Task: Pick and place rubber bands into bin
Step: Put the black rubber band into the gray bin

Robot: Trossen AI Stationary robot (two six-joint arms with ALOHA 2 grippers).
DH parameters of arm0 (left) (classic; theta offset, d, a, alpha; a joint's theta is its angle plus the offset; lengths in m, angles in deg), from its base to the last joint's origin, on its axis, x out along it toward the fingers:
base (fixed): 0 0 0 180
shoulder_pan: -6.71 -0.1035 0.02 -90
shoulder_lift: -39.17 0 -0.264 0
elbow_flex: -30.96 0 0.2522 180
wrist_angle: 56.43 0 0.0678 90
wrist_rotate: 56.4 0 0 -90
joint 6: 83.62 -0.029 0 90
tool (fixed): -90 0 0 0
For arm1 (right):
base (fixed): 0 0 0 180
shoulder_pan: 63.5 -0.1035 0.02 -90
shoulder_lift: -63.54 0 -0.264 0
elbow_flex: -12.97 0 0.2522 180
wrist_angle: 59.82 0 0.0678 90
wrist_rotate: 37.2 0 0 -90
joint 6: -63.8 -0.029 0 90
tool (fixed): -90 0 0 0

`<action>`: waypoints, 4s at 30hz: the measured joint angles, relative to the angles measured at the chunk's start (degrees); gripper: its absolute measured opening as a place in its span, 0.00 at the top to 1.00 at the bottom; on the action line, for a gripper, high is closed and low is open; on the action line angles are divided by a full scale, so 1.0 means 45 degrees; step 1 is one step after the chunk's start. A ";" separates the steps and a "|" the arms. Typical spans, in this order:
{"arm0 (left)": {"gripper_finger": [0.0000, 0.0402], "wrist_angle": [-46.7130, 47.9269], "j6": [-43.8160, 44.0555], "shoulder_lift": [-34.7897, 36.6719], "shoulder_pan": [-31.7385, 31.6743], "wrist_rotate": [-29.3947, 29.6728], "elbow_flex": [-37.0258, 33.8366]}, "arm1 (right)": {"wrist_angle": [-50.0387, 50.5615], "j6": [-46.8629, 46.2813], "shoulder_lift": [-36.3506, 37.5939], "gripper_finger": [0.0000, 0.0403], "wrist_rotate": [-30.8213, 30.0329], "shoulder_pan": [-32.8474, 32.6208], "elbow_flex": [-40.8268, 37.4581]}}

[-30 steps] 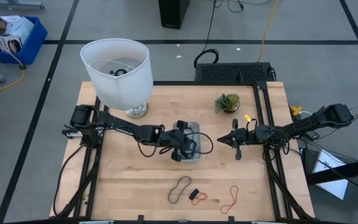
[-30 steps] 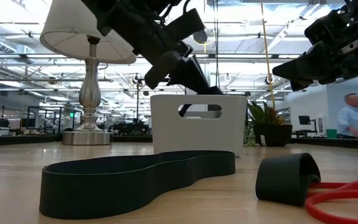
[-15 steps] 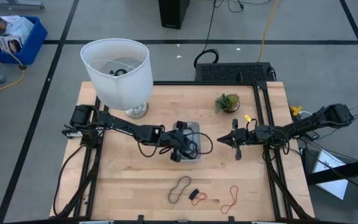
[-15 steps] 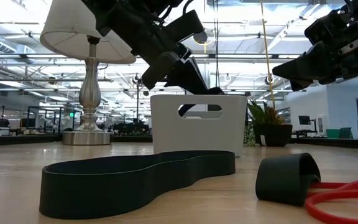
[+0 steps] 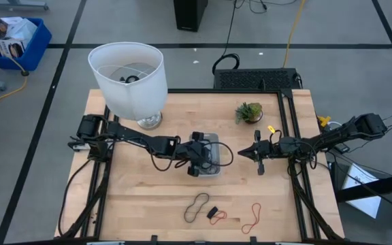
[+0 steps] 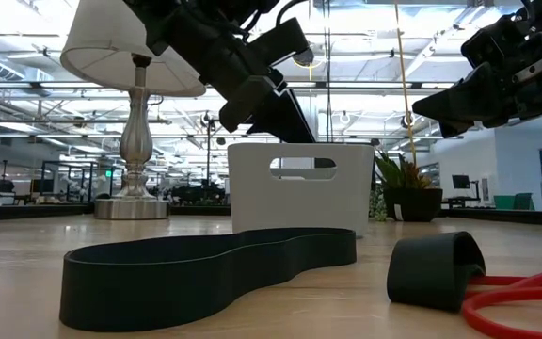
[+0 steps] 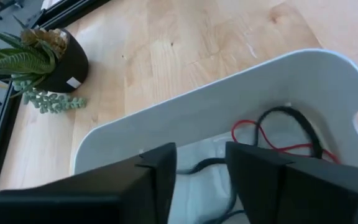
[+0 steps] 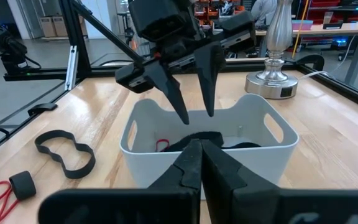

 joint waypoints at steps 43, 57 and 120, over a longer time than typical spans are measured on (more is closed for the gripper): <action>0.99 -0.4282 0.1680 0.4323 0.6380 0.1421 -0.5781 | 0.0282 0.0087 -0.0002 1.00 -0.0631 0.0029 -0.0002; 1.00 -1.0117 0.0498 0.5906 0.5608 0.1071 -0.9474 | 0.0278 0.0087 0.0002 1.00 -0.0617 0.0029 0.0000; 1.00 -0.8720 0.0460 1.2692 0.7048 0.6268 -1.3459 | -0.0874 0.0325 0.0003 1.00 -0.0568 0.0024 -0.0005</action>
